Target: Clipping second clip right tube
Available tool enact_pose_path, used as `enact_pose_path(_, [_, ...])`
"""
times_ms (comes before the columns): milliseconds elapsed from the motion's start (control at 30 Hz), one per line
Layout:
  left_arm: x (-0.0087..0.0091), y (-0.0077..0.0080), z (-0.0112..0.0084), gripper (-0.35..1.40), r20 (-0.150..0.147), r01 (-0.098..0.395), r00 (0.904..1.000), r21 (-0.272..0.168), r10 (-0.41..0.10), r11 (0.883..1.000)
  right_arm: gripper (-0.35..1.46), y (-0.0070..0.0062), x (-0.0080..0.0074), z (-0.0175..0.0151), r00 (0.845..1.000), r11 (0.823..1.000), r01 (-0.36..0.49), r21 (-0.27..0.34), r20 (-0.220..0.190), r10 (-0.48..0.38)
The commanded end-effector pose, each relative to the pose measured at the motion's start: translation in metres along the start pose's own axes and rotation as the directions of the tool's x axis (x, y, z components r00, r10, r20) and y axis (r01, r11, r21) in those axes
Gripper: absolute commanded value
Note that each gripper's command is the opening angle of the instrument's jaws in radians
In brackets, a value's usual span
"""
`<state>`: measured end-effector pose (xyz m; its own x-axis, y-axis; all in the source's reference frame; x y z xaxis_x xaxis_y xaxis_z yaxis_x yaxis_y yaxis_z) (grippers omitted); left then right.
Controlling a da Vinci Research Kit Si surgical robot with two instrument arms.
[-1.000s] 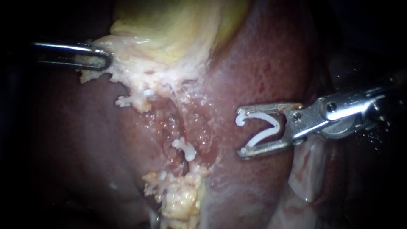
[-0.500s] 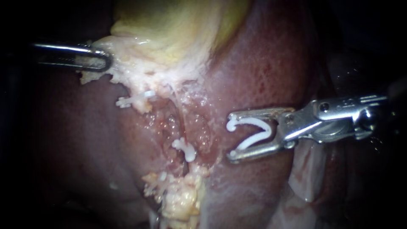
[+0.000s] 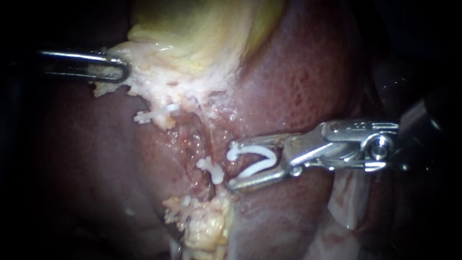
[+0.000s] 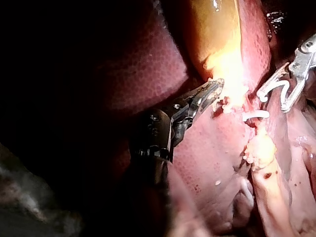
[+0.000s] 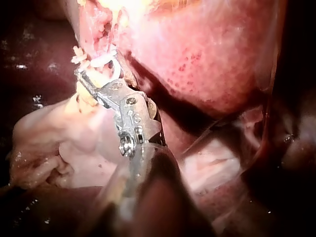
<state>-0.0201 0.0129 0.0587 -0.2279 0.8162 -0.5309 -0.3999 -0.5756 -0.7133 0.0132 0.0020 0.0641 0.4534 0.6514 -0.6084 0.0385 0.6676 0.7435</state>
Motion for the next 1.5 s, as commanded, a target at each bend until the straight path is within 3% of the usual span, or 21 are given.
enact_pose_path(33, [0.0001, 0.0001, -0.0001, -0.35, 0.0, 0.0, 1.0, 0.0, 0.0, 1.0, 0.5, 0.0002, -0.0001, 0.0001, 1.0, 1.0, -0.007, 0.0, 0.0, 0.007])
enact_pose_path(400, [0.0, 0.0001, 0.0, -0.35, -0.001, 0.0, 1.0, 0.001, 0.0, 1.0, 0.5, 0.0035, -0.0022, 0.0009, 0.999, 0.999, -0.043, -0.009, -0.002, 0.043])
enact_pose_path(667, [0.0, 0.0002, 0.0001, -0.35, -0.001, 0.0, 1.0, 0.002, 0.0, 1.0, 0.5, 0.0053, -0.0036, 0.0013, 0.997, 0.998, -0.067, 0.0, -0.036, 0.067])
enact_pose_path(867, [0.0, 0.0002, 0.0001, -0.35, -0.001, 0.0, 1.0, 0.002, 0.0, 1.0, 0.5, 0.0057, -0.0039, 0.0016, 0.994, 0.997, -0.078, 0.013, -0.072, 0.078])
enact_pose_path(1233, [0.0, 0.0002, 0.0003, -0.35, -0.001, 0.0, 1.0, 0.003, 0.0, 1.0, 0.5, 0.0059, -0.0032, 0.0035, 0.994, 0.997, -0.078, 0.015, -0.077, 0.079])
enact_pose_path(1500, [0.0, 0.0002, 0.0003, -0.35, -0.001, 0.0, 1.0, 0.003, 0.0, 1.0, 0.5, 0.0061, -0.0027, 0.0049, 0.99, 0.995, -0.094, 0.036, -0.104, 0.097])
